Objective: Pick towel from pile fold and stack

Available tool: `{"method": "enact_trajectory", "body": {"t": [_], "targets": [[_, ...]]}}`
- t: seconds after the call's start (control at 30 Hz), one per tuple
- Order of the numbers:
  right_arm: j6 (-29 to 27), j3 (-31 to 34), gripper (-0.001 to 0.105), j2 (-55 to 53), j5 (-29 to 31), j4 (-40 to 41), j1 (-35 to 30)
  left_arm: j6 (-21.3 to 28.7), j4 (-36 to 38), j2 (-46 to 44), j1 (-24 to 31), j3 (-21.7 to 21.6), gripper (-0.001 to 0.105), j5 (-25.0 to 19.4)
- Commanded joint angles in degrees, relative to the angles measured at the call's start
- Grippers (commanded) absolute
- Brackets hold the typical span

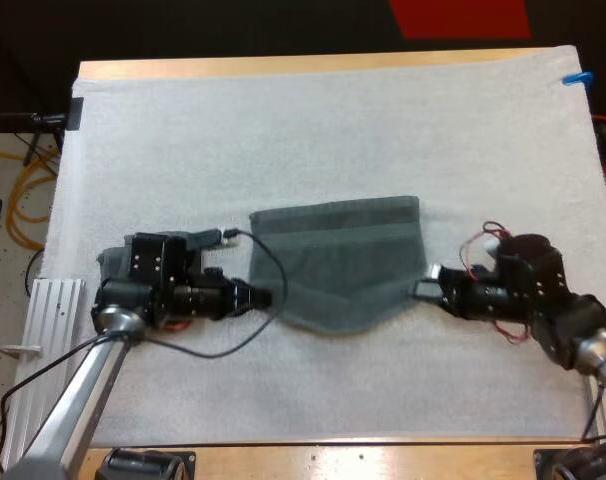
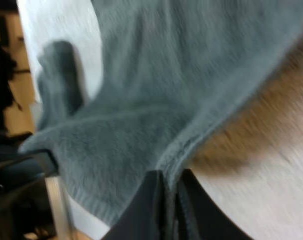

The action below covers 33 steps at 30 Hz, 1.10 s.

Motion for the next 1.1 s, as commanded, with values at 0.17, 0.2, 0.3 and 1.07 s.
{"method": "enact_trajectory", "body": {"t": [0.17, 0.2, 0.3, 1.07], "targets": [[8.8, 0.0, 0.000, 8.2, 4.5, -14.5, -0.1, -7.2, -12.0, 6.6, -0.4, 0.0, 0.000, 0.3], [10.0, 0.0, 0.000, 9.5, 5.3, -16.7, -0.2, -7.8, -13.6, 7.8, -0.4, 0.0, 0.000, 0.3], [12.3, 0.0, 0.000, 12.6, 6.9, -20.9, -1.7, -10.0, -17.8, 11.2, -0.2, 0.0, 0.000, 0.3], [15.1, -4.3, 0.000, 27.5, 1.1, -34.5, -10.6, -13.9, -32.3, 19.3, 2.2, -0.7, 0.000, -8.5]]}}
